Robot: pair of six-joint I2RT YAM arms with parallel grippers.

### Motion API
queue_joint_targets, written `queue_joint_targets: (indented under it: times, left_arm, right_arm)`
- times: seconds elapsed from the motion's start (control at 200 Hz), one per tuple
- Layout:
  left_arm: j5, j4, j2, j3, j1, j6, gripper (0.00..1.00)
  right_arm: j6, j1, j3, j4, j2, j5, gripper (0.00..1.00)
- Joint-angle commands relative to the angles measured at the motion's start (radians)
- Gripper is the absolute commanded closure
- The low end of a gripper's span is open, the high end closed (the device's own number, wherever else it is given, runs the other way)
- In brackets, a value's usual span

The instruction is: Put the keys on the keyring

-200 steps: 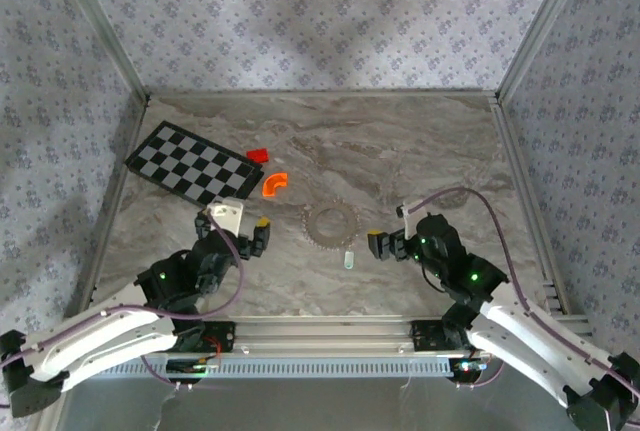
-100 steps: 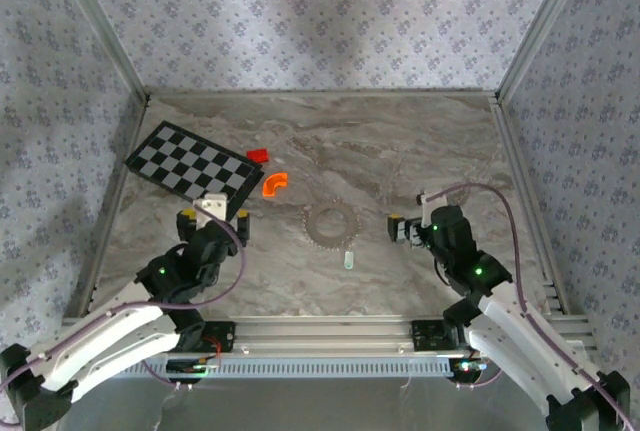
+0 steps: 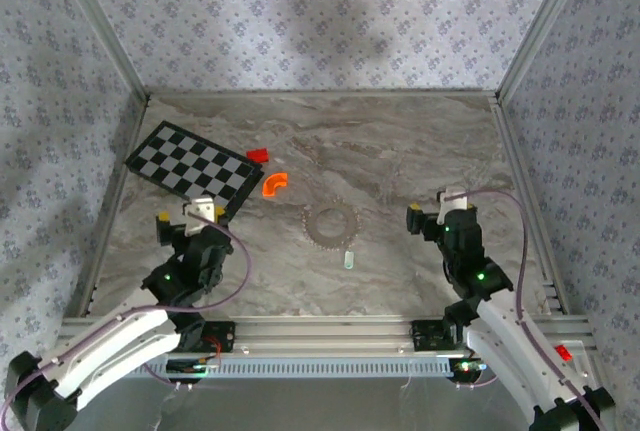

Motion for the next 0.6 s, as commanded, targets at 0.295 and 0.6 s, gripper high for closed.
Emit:
queue_joint_targets:
  times: [0.295, 0.6]
  left_arm:
    - [0.365, 0.261, -0.225, -0.220, 0.267, 0.152, 0.00]
    - [0.426, 0.367, -0.010, -0.183, 0.359, 0.135, 0.00]
  right_arm:
    - [-0.095, -0.045, -0.147, 0.207, -0.028, 0.024, 0.00]
    - [-0.111, -0.049, -0.187, 0.350, 0.070, 0.054, 0.01]
